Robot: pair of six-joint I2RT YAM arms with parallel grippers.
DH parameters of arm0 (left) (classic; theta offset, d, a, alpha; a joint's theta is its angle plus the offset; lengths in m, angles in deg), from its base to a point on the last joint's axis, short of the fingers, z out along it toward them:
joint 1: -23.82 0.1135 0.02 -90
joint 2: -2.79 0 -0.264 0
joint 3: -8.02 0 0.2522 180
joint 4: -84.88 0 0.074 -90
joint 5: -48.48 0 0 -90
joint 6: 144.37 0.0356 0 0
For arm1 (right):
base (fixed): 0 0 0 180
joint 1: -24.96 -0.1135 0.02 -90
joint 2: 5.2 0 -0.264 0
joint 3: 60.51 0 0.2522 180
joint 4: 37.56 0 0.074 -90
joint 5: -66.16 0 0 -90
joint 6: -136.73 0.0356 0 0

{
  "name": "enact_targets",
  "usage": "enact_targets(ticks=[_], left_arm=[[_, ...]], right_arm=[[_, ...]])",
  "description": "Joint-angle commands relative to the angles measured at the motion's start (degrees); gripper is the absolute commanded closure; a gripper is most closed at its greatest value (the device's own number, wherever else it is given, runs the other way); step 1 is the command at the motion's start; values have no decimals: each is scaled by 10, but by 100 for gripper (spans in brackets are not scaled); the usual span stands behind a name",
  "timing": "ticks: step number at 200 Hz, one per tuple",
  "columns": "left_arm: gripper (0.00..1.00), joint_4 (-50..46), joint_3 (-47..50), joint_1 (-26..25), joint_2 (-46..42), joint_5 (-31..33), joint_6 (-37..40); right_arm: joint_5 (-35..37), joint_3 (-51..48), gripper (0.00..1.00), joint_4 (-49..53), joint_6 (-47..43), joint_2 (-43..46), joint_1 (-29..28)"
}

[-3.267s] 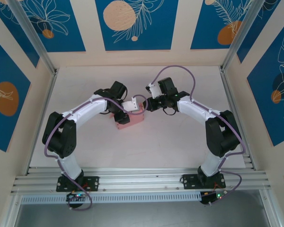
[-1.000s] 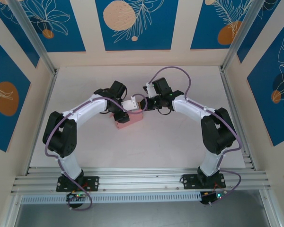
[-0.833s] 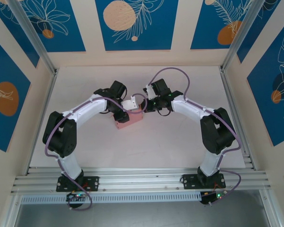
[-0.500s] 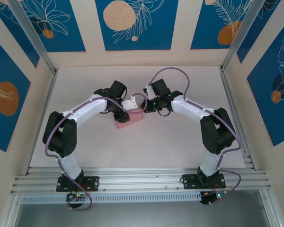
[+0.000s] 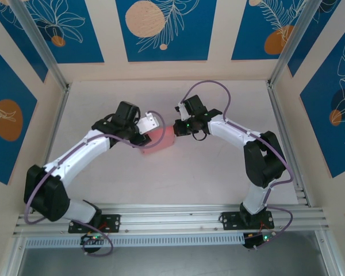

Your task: Fold the paper box

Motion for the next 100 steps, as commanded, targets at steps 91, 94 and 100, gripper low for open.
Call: enact_targets(ticks=[91,94,100], left_arm=[[85,-53,15,21,8,70,-95],[85,-54,13,22,8,68,-98],[85,-58,9,22,11,63,-101]], right_arm=[[16,33,100,42,-10,-22,-15],[15,33,100,43,-11,-22,-15],[17,34,100,43,-11,-21,-15]])
